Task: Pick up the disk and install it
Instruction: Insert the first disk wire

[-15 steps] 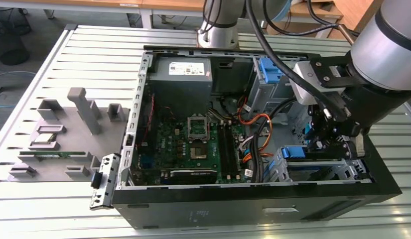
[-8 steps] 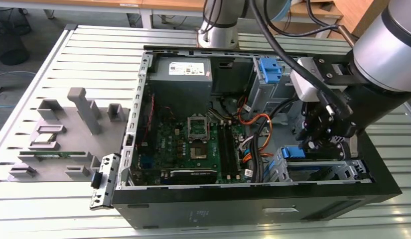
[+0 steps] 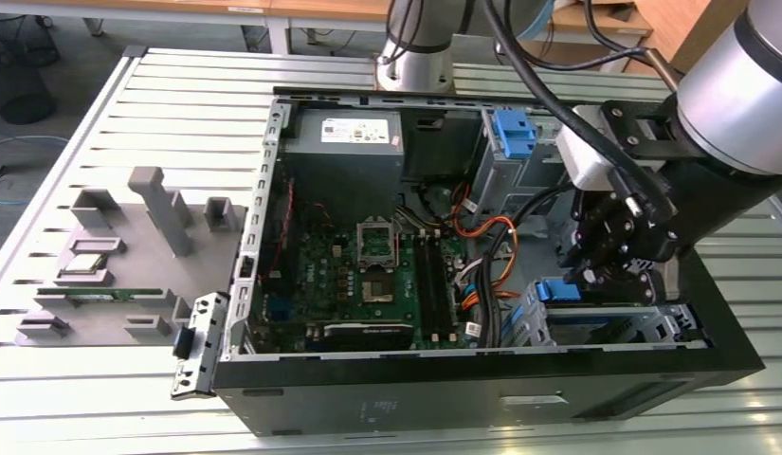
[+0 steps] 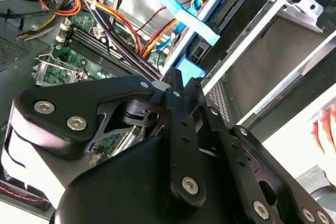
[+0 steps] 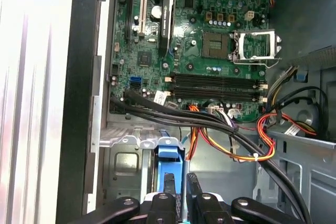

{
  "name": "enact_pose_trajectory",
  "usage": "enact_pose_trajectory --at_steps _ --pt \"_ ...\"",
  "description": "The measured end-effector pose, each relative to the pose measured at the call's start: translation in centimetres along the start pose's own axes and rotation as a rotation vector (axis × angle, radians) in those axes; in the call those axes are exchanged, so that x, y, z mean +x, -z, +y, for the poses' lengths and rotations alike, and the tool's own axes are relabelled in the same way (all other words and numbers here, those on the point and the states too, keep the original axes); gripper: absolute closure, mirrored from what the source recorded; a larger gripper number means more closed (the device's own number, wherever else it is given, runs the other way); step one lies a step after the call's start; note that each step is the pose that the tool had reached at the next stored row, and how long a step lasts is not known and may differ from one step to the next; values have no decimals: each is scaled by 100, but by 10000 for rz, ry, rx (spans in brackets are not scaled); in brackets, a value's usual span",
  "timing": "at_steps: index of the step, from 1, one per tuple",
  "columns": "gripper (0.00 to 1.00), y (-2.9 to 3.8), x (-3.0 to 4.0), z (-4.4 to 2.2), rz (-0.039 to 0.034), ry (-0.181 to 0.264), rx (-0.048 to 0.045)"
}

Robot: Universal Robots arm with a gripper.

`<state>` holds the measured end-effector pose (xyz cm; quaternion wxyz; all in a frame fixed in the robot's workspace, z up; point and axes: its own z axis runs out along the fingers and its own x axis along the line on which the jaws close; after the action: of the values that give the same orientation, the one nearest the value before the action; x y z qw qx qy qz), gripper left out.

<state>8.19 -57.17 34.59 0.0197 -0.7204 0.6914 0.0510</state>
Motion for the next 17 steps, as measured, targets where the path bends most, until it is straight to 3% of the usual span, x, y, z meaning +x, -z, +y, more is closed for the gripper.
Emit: enact_pose_trajectory --at_steps 11,14,17 --pt "77 13 5 -307 -2 -1 1" --pt "77 16 5 -358 -1 -2 1" --pt "77 16 5 -362 -2 -2 1"
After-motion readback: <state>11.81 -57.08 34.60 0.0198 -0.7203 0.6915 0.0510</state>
